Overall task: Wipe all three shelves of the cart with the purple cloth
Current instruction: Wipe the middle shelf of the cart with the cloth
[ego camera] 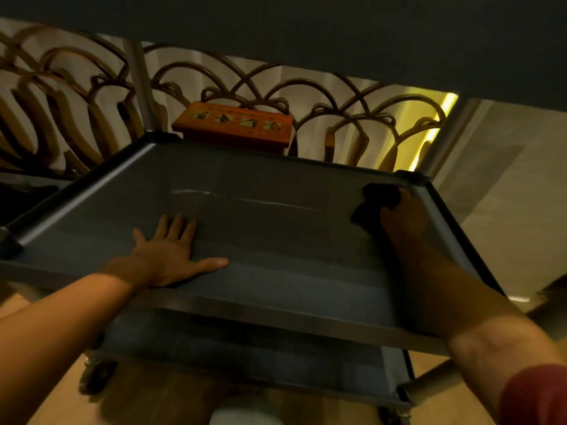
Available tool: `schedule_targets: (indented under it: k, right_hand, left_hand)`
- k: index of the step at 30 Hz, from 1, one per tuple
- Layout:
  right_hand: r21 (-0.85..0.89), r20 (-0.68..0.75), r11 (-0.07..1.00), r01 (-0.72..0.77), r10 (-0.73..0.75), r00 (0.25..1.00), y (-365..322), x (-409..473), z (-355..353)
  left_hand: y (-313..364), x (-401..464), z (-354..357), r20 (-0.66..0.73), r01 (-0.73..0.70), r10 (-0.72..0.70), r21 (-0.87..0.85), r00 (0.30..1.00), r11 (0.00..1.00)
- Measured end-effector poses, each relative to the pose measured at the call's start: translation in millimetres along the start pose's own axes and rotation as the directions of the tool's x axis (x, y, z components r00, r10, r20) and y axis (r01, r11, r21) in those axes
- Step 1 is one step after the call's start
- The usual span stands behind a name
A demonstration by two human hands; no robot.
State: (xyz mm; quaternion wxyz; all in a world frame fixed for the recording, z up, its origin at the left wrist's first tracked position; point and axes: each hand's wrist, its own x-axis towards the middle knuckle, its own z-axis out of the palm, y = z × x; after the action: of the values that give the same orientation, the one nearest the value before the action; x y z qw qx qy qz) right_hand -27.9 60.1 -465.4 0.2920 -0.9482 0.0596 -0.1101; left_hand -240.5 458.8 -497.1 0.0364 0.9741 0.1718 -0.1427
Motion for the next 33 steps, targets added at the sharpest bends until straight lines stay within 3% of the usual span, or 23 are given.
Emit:
schedule_targets:
  k: [4, 8, 9, 12, 14, 16, 19, 21, 22, 24, 26, 30, 33]
  right_hand:
    - [0.167, 0.078, 0.985, 0.052, -0.065, 0.995, -57, -32, 42]
    - [0.140, 0.248, 0.922, 0.362, -0.386, 0.888, -161, -86, 110]
    - [0.122, 0.289, 0.914, 0.388, -0.407, 0.867, -181, -95, 125]
    - [-0.002, 0.370, 0.937, 0.349, -0.324, 0.871, -202, -92, 126]
    - [-0.133, 0.357, 0.952, 0.277, -0.215, 0.909, -177, -62, 100]
    - [-0.239, 0.306, 0.950, 0.201, -0.123, 0.944, -134, -26, 74]
    - [-0.109, 0.118, 0.991, -0.081, 0.094, 0.989, -77, 27, 69]
    - [-0.147, 0.038, 0.954, -0.263, 0.271, 0.962, -68, 39, 81]
    - [-0.166, -0.005, 0.949, -0.269, 0.272, 0.962, -73, 39, 90]
    - [-0.118, -0.075, 0.972, -0.205, 0.197, 0.978, -92, 38, 104]
    - [-0.028, -0.057, 0.989, -0.145, 0.143, 0.988, -121, 40, 118]
    - [0.064, 0.095, 0.996, 0.064, -0.070, 0.993, -212, 6, 166]
    - [0.142, 0.251, 0.955, 0.261, -0.290, 0.924, -284, -48, 203]
  left_hand:
    - [1, 5, 7, -0.022, -0.002, 0.001, -0.013, 1.000, 1.000]
    - [-1, -2, 5, -0.034, 0.003, -0.004, -0.035, 0.999, 0.999]
    - [1, -6, 2, -0.046, -0.001, -0.001, -0.049, 0.999, 0.999]
    - [-1, -22, -6, -0.169, 0.025, -0.038, -0.083, 0.985, 0.996]
    - [-20, -31, -5, -0.190, 0.083, -0.088, -0.035, 0.978, 0.996]
    - [-47, -35, -8, -0.159, 0.130, -0.125, 0.025, 0.979, 0.991]
    - [-64, -20, -21, -0.071, 0.145, -0.144, 0.016, 0.987, 0.989]
    - [-55, -4, -24, 0.023, 0.138, -0.138, -0.015, 0.990, 0.990]
    - [-54, 4, -23, 0.058, 0.143, -0.142, -0.024, 0.988, 0.989]
    - [-54, 14, -14, 0.096, 0.140, -0.137, -0.031, 0.986, 0.990]
    - [-59, 15, -9, 0.101, 0.128, -0.125, -0.020, 0.987, 0.992]
    - [-60, 13, -10, 0.128, 0.115, -0.109, -0.039, 0.986, 0.993]
    - [-62, 11, -6, 0.079, 0.097, -0.092, -0.063, 0.993, 0.993]
